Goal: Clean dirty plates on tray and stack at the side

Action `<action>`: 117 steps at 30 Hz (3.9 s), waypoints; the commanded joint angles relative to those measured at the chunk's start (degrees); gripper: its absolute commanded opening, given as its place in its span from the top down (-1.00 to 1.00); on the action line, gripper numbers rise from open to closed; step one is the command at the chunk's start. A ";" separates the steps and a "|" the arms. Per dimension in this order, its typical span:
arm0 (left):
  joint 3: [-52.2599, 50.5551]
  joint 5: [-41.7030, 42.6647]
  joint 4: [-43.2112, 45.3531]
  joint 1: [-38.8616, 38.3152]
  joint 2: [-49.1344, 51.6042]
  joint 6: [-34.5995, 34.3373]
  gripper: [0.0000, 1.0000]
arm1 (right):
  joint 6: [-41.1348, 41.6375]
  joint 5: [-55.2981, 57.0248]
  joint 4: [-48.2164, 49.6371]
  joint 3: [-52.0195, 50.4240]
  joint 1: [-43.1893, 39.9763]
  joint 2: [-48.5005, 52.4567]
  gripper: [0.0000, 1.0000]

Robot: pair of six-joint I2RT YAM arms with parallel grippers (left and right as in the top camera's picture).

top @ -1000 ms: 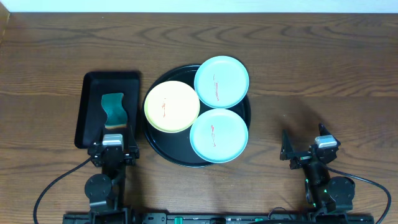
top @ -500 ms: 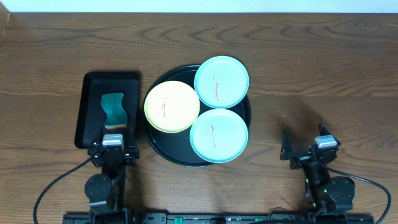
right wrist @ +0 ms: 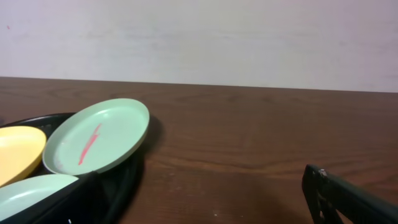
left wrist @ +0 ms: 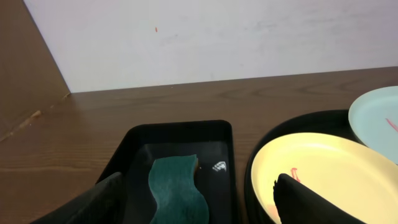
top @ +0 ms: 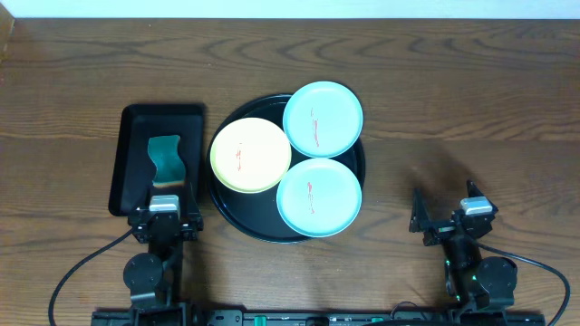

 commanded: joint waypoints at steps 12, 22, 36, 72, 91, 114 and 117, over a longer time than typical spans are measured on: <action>0.52 7.13 0.24 -0.09 -0.13 0.61 -0.52 | -0.63 -3.69 4.02 -0.02 -0.13 -0.26 -0.98; 20.61 11.85 -9.49 -0.07 15.74 -2.08 -0.53 | -0.44 -4.87 6.38 11.78 -0.13 5.05 -0.98; 69.48 11.82 -49.51 -0.07 58.03 0.13 -0.52 | -0.46 -15.34 -10.21 45.05 -0.13 40.46 -0.98; 87.52 -18.32 -60.94 0.15 87.52 -18.21 -0.52 | 29.79 -6.82 -32.02 86.23 27.50 105.50 0.09; 85.50 -17.64 -64.81 0.15 92.19 -17.31 -0.51 | 33.27 -5.29 -31.43 88.50 33.29 119.80 0.52; 85.46 -17.62 -64.17 1.46 102.14 -17.33 -0.51 | 34.75 -3.58 -29.49 88.48 35.08 125.87 0.98; 85.46 -17.59 -64.17 1.46 103.30 -17.33 -0.50 | 34.75 -3.56 -29.31 88.48 35.12 125.87 0.98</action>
